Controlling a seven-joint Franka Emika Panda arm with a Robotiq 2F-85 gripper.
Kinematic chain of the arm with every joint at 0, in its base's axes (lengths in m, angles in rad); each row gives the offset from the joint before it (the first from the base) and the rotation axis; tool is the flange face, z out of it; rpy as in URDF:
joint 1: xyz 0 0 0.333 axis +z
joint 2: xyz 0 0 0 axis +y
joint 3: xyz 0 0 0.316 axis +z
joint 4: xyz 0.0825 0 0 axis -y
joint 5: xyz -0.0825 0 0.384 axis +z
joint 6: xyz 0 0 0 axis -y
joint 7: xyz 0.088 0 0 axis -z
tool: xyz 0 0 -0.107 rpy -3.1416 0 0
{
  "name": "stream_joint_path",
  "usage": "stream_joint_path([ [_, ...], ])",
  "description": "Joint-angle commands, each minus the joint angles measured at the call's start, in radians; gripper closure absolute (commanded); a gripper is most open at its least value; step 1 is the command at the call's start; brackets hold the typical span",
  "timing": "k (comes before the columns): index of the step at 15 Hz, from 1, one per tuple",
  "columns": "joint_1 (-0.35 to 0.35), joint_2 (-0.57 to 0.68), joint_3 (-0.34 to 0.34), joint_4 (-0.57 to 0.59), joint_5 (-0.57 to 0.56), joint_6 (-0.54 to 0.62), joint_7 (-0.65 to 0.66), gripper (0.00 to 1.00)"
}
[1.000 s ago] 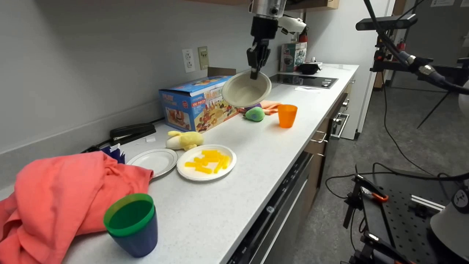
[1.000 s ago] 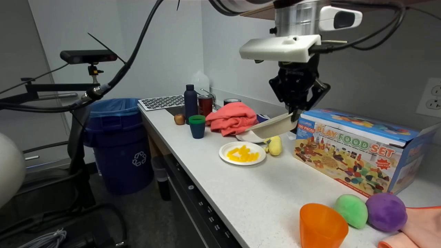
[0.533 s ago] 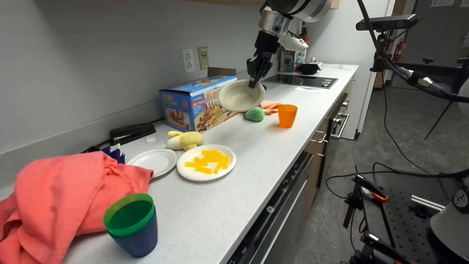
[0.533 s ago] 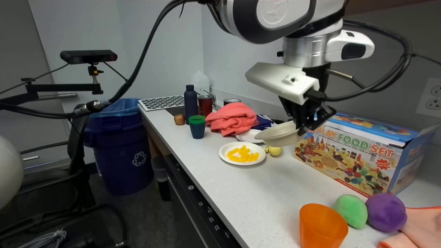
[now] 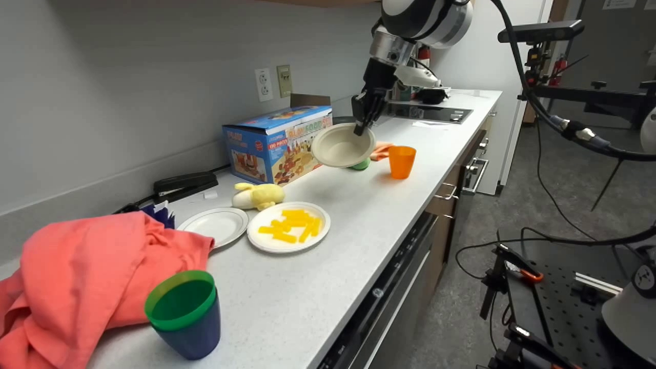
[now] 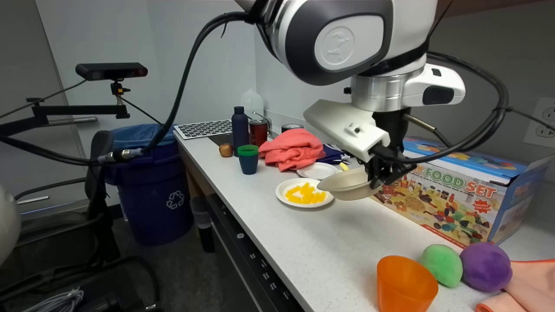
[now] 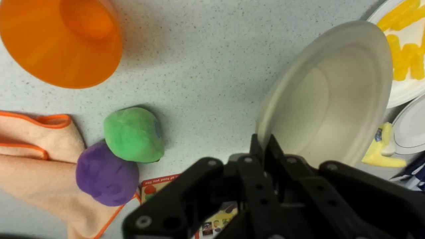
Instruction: Pour the chips from the white bowl onto the white plate
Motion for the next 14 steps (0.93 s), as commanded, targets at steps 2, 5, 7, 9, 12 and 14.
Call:
stream_joint_path([
  [2, 0.004, 0.038, -0.007, -0.002, 0.097, -0.001, -0.091, 0.99],
  [5, -0.010, 0.074, 0.001, 0.008, 0.106, -0.018, -0.120, 0.99],
  [7, -0.032, 0.135, 0.005, 0.020, 0.093, -0.076, -0.097, 0.99],
  [9, -0.214, 0.081, 0.194, 0.018, -0.051, -0.079, 0.005, 0.99],
  [12, -0.188, 0.225, 0.154, 0.052, 0.122, -0.122, -0.115, 0.99],
  [14, -0.244, 0.265, 0.210, 0.073, 0.173, -0.124, -0.146, 0.99],
])
